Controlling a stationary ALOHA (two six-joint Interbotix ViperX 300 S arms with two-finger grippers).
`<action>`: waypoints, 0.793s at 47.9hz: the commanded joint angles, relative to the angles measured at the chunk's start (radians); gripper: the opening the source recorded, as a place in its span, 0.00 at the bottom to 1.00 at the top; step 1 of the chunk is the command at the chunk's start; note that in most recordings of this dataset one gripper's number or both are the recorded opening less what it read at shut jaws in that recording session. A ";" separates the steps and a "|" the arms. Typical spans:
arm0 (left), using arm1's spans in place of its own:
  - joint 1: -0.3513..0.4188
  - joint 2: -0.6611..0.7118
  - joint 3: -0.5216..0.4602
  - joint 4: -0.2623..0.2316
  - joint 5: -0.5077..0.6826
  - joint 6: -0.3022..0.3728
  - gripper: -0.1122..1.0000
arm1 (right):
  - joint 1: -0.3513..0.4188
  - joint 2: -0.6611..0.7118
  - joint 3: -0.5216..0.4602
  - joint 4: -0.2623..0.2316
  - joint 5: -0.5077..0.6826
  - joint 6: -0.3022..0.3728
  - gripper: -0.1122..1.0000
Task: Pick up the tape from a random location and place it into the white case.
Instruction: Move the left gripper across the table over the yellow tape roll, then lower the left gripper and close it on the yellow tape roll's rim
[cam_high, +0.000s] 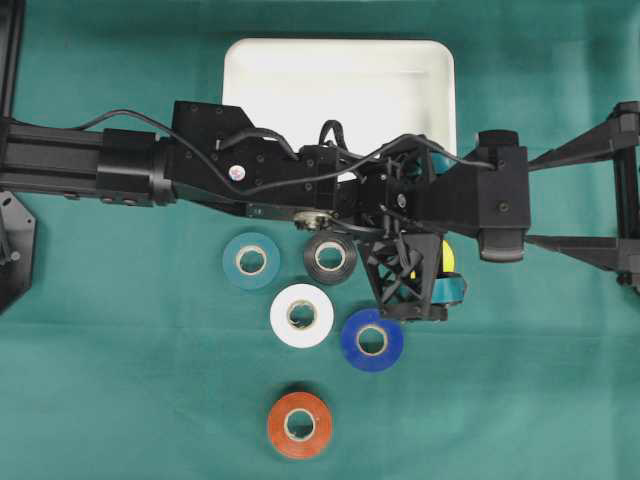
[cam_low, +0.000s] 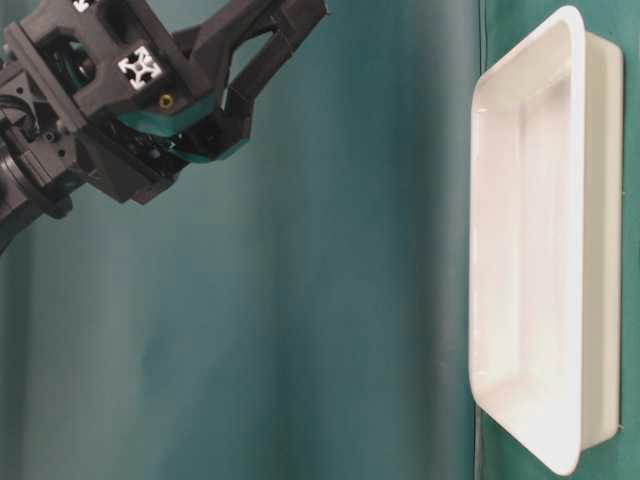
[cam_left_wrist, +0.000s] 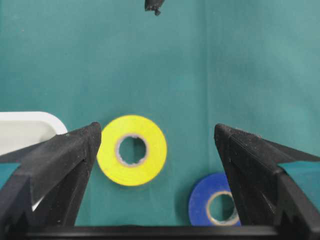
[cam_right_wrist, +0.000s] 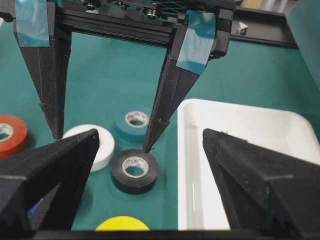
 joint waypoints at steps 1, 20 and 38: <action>0.002 -0.020 -0.014 0.002 -0.008 0.000 1.00 | -0.002 0.005 -0.025 0.000 -0.003 0.003 0.92; 0.002 -0.020 0.002 0.002 -0.020 0.000 1.00 | -0.002 0.005 -0.026 0.000 -0.003 0.002 0.92; 0.002 -0.018 0.049 0.002 -0.081 0.000 1.00 | 0.000 0.005 -0.025 0.000 -0.003 0.002 0.92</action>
